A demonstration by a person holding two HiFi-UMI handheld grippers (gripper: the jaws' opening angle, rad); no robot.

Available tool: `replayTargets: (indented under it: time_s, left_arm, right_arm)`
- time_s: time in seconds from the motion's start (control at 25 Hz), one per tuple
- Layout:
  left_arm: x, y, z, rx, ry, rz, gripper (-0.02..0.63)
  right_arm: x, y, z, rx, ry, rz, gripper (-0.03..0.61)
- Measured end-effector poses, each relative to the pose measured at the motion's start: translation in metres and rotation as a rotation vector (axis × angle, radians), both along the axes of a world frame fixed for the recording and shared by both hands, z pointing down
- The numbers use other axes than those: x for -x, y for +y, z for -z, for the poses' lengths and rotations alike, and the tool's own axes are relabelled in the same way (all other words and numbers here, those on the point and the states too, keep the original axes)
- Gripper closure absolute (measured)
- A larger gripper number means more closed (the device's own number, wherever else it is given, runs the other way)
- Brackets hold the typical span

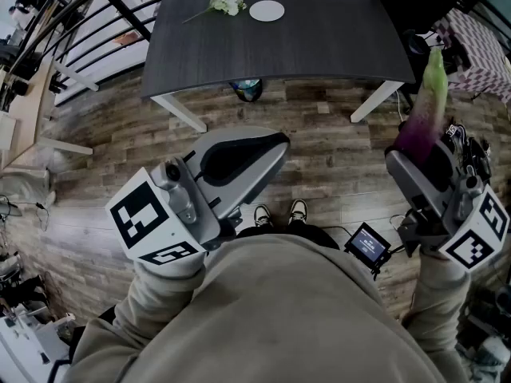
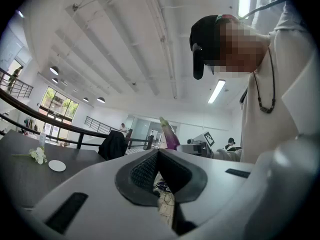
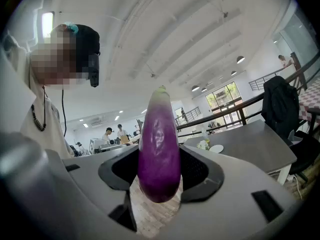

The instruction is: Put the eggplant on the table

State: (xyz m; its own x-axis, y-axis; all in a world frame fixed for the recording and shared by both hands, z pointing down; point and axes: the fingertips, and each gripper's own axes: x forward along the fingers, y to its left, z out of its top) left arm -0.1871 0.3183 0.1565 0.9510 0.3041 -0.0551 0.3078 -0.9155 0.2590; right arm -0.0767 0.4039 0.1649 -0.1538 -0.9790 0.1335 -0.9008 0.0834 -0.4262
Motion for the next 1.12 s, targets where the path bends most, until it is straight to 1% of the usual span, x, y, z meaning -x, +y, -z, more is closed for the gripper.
replayTargets:
  time_s: [0.2,0.4,0.64,0.84,1.0,1.12]
  left_arm:
    - [0.002,0.004,-0.001,-0.003,0.005,0.01,0.609]
    - [-0.001,0.006,0.003,-0.006,0.004,0.016,0.609]
    - [-0.024,0.004,0.004,-0.007,-0.023,0.03,0.609]
    - [-0.034,0.009,0.007,-0.03,-0.021,0.042,0.609]
    - [-0.058,0.016,0.011,-0.054,-0.04,0.053,0.609]
    - [-0.067,0.02,0.01,-0.066,-0.051,0.066,0.609]
  right_arm:
    - [0.002,0.003,-0.002,-0.008,0.001,0.009,0.337]
    - [-0.005,0.0,0.001,-0.011,-0.026,0.009,0.337]
    - [-0.025,-0.001,0.007,-0.041,-0.026,0.032,0.337]
    - [-0.033,0.004,0.013,-0.1,-0.03,0.06,0.337]
    - [-0.061,0.013,0.011,-0.111,-0.038,0.067,0.339]
    - [-0.075,0.021,0.007,-0.113,-0.05,0.068,0.338]
